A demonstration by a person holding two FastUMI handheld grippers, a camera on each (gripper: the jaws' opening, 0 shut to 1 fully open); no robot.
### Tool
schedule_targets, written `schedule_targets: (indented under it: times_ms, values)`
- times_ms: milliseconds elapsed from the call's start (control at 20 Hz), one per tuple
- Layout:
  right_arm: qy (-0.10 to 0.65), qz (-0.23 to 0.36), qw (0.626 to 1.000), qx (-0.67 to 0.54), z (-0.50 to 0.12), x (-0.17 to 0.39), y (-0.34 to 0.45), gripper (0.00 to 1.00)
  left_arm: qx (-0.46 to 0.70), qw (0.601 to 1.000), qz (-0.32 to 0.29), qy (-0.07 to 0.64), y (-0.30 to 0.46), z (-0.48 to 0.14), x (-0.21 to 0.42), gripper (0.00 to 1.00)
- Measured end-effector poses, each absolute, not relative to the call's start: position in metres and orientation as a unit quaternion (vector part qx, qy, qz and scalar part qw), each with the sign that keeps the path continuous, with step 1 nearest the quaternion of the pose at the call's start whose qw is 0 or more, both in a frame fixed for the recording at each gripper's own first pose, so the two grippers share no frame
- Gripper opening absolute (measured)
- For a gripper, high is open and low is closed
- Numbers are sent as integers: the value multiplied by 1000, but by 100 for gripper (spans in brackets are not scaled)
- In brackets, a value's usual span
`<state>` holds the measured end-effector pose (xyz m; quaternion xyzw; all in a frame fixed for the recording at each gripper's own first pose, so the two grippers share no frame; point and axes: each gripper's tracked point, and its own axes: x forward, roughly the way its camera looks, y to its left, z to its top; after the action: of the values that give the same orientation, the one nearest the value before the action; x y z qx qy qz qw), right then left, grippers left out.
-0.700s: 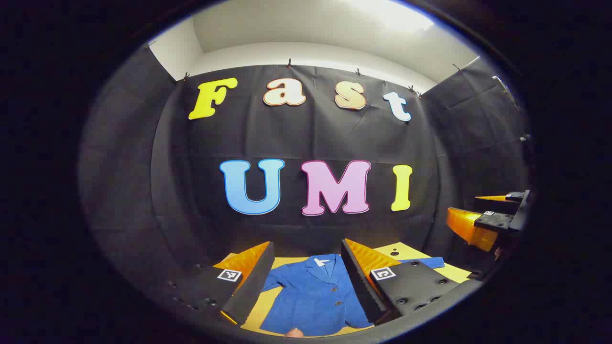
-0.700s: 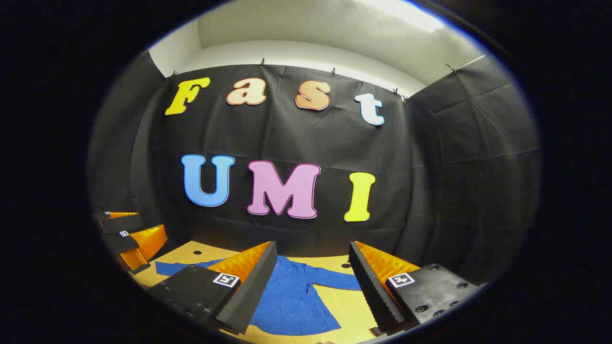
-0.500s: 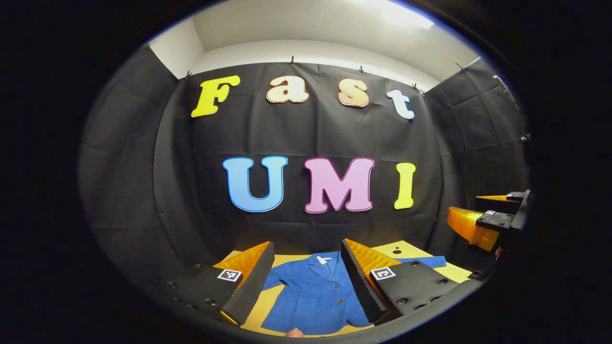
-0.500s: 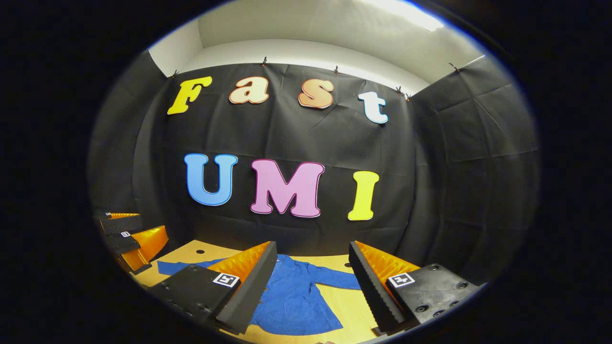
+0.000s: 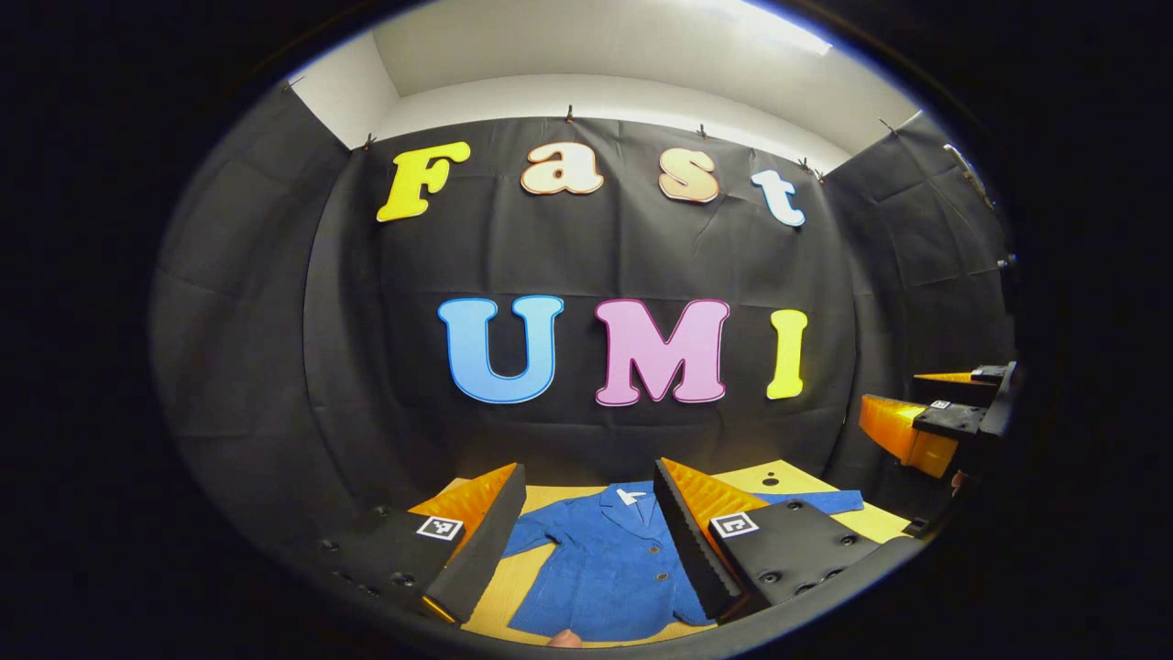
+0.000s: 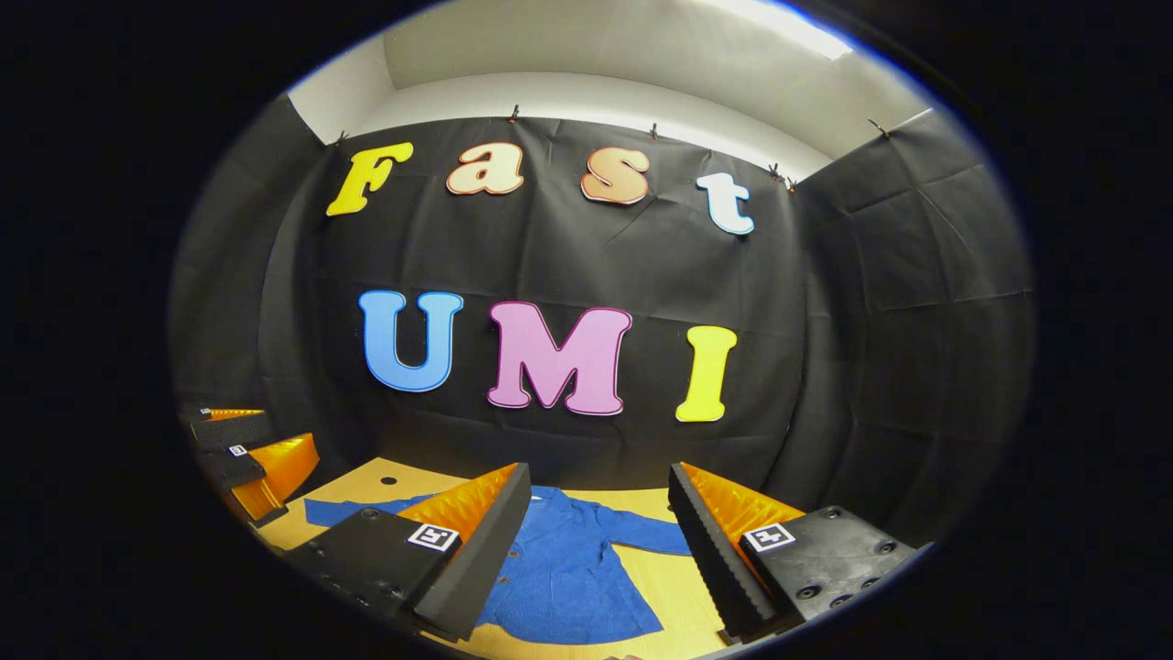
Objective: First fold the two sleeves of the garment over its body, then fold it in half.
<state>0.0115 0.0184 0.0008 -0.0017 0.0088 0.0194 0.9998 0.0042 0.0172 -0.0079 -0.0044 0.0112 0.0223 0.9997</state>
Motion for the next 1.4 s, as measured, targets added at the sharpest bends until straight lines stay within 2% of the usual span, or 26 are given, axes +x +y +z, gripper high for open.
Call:
schedule_targets:
  times_ms: [350,600,700,850,1100,1250,1400]
  values:
    - [15,29,999,-5,2,26,15,96,-2,1000,17,5,11,-3,8,80]
    - [34,93,994,-51,6,60,14,96,-9,1000,9,18,9,-17,10,80]
    - [48,104,993,-34,13,79,-1,96,-15,1000,11,16,12,-17,9,80]
    - [92,89,992,15,18,113,-35,96,-22,1000,14,8,21,-13,15,80]
    - [163,47,985,1,6,175,-101,96,-19,1000,-2,19,24,-20,50,80]
    - [233,38,972,-5,-33,210,-132,96,-20,998,-6,52,26,-30,82,81]
    - [319,33,947,-26,-95,242,-169,96,-18,998,7,56,25,-28,107,80]
